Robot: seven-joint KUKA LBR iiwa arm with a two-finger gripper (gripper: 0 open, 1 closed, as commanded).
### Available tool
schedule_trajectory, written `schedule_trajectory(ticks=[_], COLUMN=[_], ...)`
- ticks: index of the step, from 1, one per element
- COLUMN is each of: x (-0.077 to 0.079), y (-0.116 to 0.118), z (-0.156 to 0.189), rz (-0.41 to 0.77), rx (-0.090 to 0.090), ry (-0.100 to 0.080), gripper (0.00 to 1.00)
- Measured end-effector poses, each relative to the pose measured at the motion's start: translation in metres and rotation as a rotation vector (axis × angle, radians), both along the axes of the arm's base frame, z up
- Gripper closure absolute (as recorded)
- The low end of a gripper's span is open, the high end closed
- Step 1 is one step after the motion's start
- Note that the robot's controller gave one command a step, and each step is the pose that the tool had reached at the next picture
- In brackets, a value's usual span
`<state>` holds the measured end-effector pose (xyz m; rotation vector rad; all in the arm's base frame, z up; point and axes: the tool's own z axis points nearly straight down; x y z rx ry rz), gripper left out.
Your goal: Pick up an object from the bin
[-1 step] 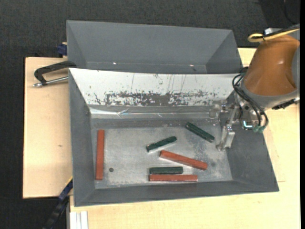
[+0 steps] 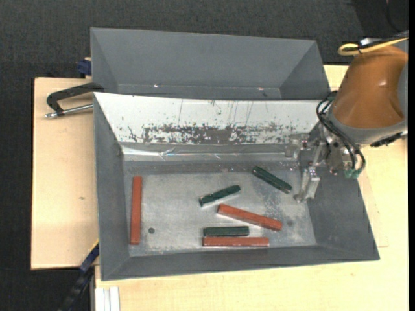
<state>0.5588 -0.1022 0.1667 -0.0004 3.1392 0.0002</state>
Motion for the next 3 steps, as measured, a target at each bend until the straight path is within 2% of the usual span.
schedule_trajectory(ticks=[1, 2, 3], x=[0.014, 0.012, 0.025], y=[0.013, 0.027, 0.027], z=[-0.052, -0.056, -0.055], rz=[-0.136, -0.118, -0.239], rx=[0.001, 0.001, 0.001], ry=[-0.002, 0.002, -0.006], gripper=[0.00, 0.00, 0.00])
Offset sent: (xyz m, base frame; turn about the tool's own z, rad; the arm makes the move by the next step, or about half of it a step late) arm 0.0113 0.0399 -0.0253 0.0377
